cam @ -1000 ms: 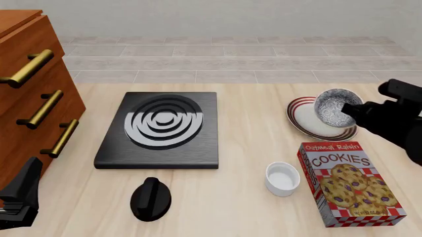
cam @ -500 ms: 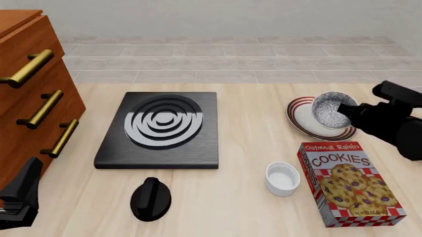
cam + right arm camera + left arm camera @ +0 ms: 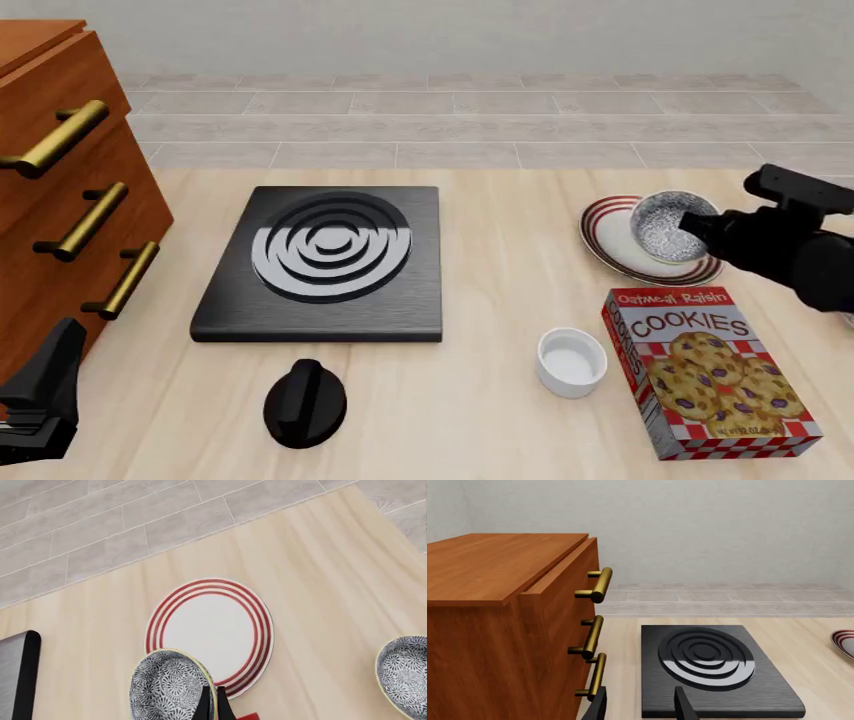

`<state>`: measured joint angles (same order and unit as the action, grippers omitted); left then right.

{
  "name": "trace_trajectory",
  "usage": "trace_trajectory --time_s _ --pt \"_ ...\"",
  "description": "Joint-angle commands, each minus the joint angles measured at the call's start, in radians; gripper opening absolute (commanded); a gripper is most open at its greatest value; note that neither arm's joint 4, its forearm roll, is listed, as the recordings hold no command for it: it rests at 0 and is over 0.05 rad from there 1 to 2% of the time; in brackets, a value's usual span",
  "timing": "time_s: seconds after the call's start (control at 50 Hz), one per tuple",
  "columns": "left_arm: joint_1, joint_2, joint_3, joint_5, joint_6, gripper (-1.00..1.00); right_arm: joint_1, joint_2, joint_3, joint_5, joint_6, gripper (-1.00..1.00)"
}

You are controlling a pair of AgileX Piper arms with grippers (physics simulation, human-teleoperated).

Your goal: Pick the akita bowl next to the ramekin and place it on the plate.

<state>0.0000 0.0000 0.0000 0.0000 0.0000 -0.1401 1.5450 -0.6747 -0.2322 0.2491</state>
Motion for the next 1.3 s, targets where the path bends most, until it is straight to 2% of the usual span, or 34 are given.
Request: trace_trajectory --time_s 0.02,1.3 --pt "0.000 0.000 0.000 0.000 0.000 1.00 -0.003 0.026 -0.028 0.003 -0.013 -1.00" --pt "0.000 0.000 0.000 0.000 0.000 1.00 -0.027 0.234 -0.166 -0.042 -0.071 -1.00"
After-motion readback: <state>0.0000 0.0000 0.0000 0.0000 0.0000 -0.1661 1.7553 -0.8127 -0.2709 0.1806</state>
